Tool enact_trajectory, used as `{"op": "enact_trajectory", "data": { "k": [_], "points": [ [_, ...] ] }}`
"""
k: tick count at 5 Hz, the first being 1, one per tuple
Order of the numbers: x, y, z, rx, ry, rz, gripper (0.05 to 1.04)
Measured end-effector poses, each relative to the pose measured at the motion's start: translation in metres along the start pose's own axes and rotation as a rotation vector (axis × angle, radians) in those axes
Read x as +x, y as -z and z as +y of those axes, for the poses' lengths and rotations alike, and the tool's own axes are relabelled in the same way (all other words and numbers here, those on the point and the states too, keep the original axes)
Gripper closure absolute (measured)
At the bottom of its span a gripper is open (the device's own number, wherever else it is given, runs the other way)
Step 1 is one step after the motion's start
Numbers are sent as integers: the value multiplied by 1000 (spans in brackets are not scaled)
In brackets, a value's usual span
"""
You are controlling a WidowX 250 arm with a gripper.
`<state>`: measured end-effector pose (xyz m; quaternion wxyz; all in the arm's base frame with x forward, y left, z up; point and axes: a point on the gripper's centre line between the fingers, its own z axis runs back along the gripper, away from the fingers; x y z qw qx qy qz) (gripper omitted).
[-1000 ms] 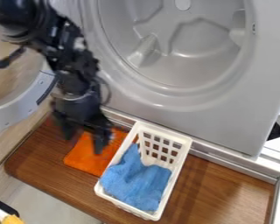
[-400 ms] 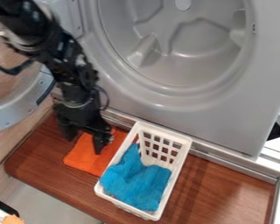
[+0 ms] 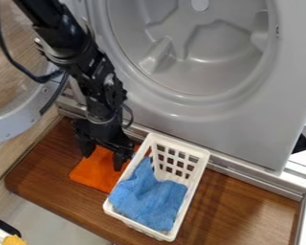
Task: Take the orange cloth and put inside the basket
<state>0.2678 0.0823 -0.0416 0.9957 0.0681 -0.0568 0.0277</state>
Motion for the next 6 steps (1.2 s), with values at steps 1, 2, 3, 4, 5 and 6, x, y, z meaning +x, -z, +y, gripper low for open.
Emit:
{"op": "enact_trajectory", "data": {
  "k": [1, 2, 3, 4, 5, 6],
  "points": [
    [8, 21, -2, -11, -5, 29, 87],
    [10, 37, 2, -39, -28, 31, 84],
    [12, 38, 1, -40, -26, 29, 126],
    [13, 38, -4, -48, -28, 31, 383],
    [11, 36, -7, -53, -9, 25, 662],
    [4, 30, -9, -65, -2, 35, 884]
  ]
}}
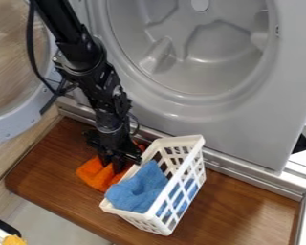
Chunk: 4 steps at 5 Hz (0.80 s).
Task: Take the orange cloth and put inside the basket
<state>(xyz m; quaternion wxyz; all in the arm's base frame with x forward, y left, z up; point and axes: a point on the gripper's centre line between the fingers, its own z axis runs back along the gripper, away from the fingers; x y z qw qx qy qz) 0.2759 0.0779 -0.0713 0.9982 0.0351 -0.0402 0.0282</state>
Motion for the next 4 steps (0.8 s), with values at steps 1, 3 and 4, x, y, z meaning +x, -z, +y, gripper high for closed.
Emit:
{"op": "enact_trajectory", "data": {
  "k": [1, 3, 4],
  "points": [
    [0, -32, 1, 6, -12, 6, 979],
    [-9, -93, -28, 69, 15, 72, 993],
    [-5, -100, -72, 31, 92, 64, 993]
  ]
}}
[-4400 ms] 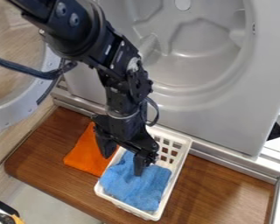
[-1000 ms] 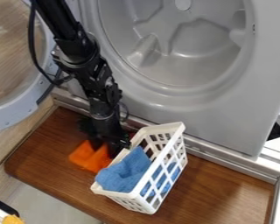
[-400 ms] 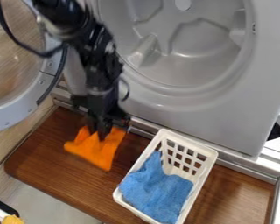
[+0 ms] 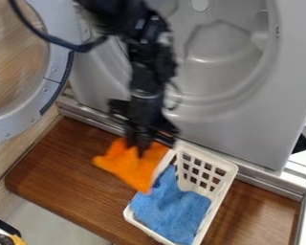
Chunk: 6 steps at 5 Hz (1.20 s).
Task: Take the orange cloth and put inside the basket
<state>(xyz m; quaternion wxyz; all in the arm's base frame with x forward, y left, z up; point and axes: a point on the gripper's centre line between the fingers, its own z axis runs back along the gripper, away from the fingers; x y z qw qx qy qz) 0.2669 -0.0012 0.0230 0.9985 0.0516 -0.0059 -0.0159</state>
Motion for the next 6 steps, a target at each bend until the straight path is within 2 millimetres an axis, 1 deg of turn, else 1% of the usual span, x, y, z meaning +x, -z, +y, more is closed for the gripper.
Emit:
{"op": "enact_trajectory", "data": {
  "k": [1, 2, 3, 4, 5, 6],
  "points": [
    [1, -7, -44, -36, 60, -19, 993],
    [6, -7, -62, -45, 80, -34, 993],
    [3, 7, -67, -33, 85, -3, 993],
    [3, 11, -68, -39, 82, -6, 960],
    [2, 16, -68, -55, 90, -3, 764],
    [0, 19, -68, -63, 97, 3, 457]
  ]
}}
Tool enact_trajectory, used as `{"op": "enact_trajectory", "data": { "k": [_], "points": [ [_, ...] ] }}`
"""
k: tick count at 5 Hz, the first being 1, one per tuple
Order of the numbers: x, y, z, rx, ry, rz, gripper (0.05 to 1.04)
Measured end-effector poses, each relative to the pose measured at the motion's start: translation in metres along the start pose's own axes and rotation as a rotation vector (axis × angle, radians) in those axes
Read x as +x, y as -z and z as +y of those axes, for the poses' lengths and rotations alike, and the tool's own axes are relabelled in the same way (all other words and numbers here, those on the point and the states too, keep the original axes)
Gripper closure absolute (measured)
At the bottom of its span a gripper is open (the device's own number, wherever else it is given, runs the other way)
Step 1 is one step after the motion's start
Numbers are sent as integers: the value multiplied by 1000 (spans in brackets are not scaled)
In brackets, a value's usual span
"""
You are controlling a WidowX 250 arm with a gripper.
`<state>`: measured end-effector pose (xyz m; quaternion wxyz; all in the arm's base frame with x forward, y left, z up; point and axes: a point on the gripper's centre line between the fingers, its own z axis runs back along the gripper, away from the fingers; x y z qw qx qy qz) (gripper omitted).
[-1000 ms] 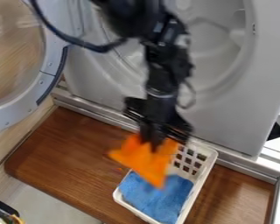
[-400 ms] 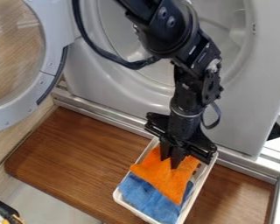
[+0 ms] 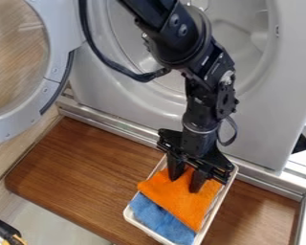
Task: Take the orange cloth and put inside the basket
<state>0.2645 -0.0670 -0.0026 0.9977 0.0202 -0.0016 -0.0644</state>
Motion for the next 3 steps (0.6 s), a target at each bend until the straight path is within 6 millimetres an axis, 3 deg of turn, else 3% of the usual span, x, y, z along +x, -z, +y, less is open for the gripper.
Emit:
{"op": "enact_trajectory", "data": {
  "k": [1, 2, 3],
  "points": [
    [-6, 3, 0, -19, 2, 16, 158],
    [-6, -14, 0, -35, 20, -32, 75],
    [-9, -24, -2, -48, 40, -52, 81]
  ]
}}
